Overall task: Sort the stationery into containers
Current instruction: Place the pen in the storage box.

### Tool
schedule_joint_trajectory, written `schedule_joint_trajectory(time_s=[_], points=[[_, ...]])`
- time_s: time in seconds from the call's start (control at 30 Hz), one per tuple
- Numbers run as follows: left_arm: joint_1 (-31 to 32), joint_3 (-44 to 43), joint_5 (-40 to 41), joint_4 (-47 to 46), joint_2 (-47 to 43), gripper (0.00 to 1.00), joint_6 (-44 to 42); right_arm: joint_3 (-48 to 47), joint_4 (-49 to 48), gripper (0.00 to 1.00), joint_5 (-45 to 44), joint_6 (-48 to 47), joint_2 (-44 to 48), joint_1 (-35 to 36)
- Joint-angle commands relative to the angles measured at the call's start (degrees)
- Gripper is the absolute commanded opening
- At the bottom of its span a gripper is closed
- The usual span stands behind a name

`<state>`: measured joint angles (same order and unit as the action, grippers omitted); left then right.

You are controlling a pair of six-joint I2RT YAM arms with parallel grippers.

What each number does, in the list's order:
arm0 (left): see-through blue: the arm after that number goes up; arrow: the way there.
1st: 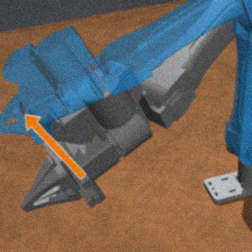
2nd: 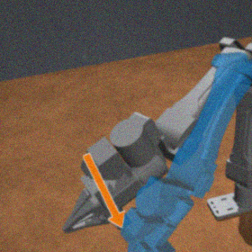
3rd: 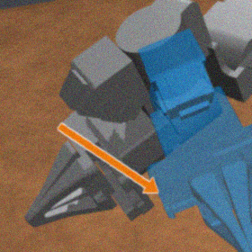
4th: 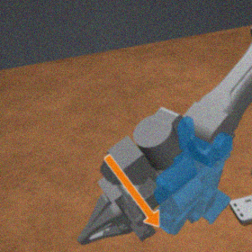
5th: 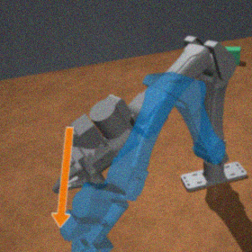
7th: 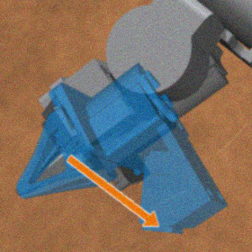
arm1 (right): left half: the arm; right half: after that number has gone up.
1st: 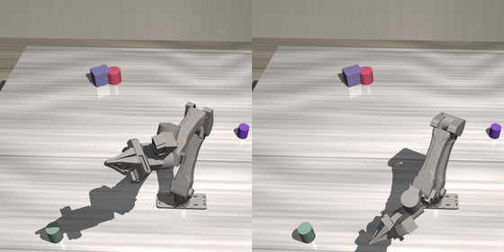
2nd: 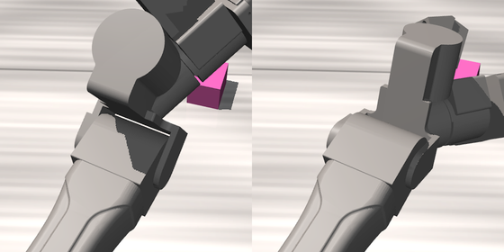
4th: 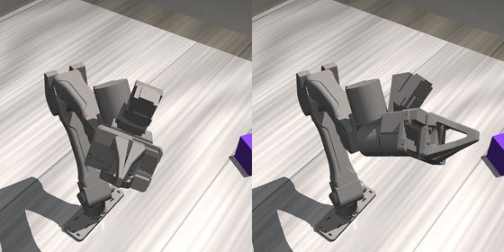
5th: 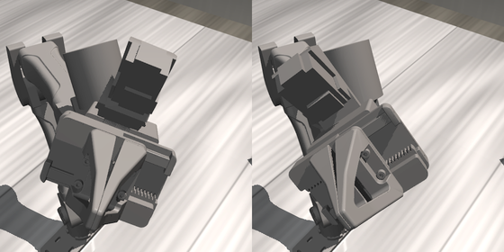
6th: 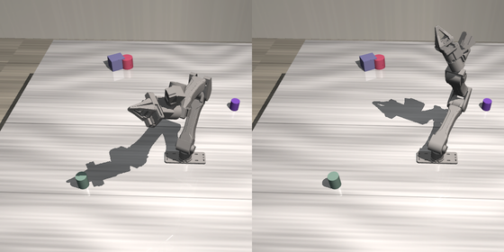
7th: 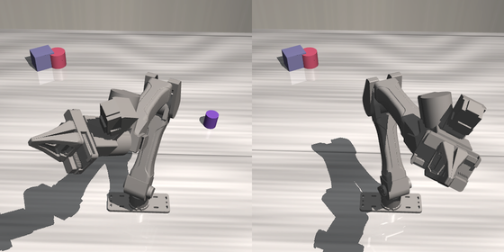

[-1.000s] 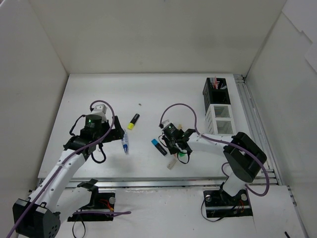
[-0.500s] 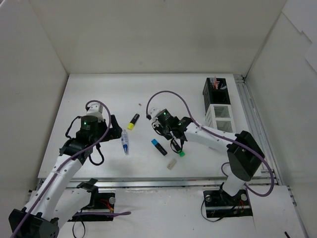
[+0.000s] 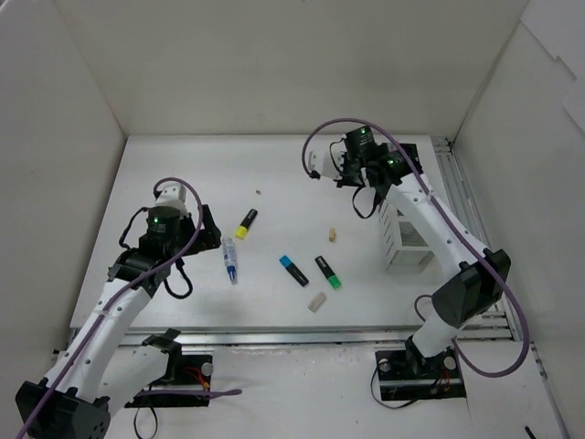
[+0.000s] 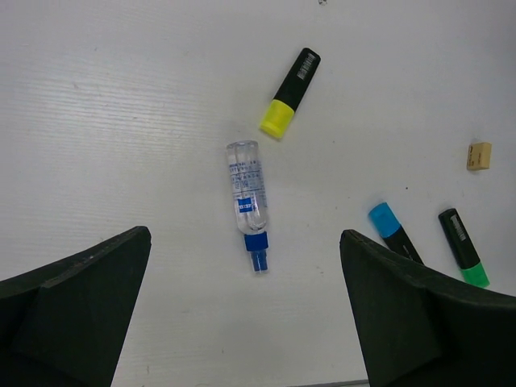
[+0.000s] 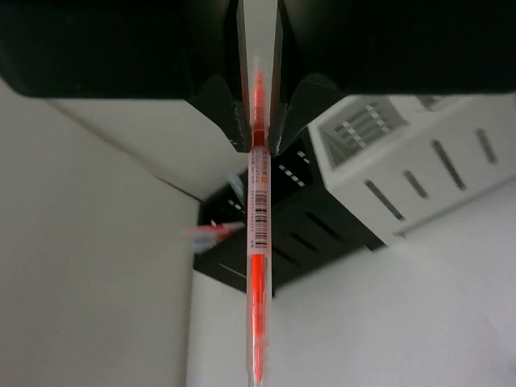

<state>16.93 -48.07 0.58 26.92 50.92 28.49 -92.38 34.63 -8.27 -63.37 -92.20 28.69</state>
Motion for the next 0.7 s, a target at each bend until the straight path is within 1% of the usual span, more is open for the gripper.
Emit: schedule_joint_trajectory(time_s=[0.0, 0.03, 0.07, 0.1, 0.13, 0.2, 0.23, 0.3, 0.33, 0.43, 0.53, 0.67], points=[[0.3, -4.91, 2.23, -1.17, 2.25, 1.0, -0.8, -11.22, 15.88, 0.0, -8.06, -13.7, -6.65, -4.95], [0.3, -5.62, 2.41, -0.9, 2.95, 1.0, -1.15, -16.99, 17.82, 0.0, -12.08, -13.88, -8.59, -6.17], [0.3, -6.24, 2.67, -0.73, 4.44, 1.0, -1.24, -19.66, 20.71, 0.0, -13.94, -14.23, -12.09, -8.36], [0.3, -7.46, 3.02, -0.12, 5.15, 1.0, -1.33, -21.86, 22.3, 0.0, -15.79, -14.58, -13.78, -8.91], [0.3, -7.91, 3.11, -0.11, 6.64, 0.99, -1.85, -26.14, 25.45, 0.0, -19.2, -15.28, -17.19, -9.61], [-0.32, -9.14, 3.11, 0.06, 7.79, 0.99, -2.03, -30.04, 27.85, 0.0, -21.95, -16.25, -20.46, -11.37], [-0.32, -9.23, 3.03, -0.2, 8.84, 0.99, -2.3, -31.62, 26.38, 0.0, -24.48, -18.69, -22.13, -12.42], [-0.84, -9.84, 2.41, -0.46, 9.81, 1.0, -2.56, -31.02, 23.3, 0.0, -26.26, -21.69, -22.93, -13.74], [-0.84, -10.11, 2.15, -0.37, 10.16, 1.0, -2.74, -32.24, 20.16, 0.0, -28.88, -22.49, -23.89, -14.44], [-1.37, -10.72, 2.41, 0.06, 11.75, 0.99, -3.35, -33.92, 17.59, 0.0, -34.68, -21.97, -26.71, -15.94], [-1.9, -10.81, 1.27, -0.81, 13.67, 1.0, -3.79, -33.75, 13.2, 0.0, -39.87, -23.63, -29.52, -17.87], [-2.43, -11.16, 0.04, -1.78, 15.79, 0.99, -4.14, -32.34, 11.16, 0.0, -42.26, -24.6, -30.4, -18.05]])
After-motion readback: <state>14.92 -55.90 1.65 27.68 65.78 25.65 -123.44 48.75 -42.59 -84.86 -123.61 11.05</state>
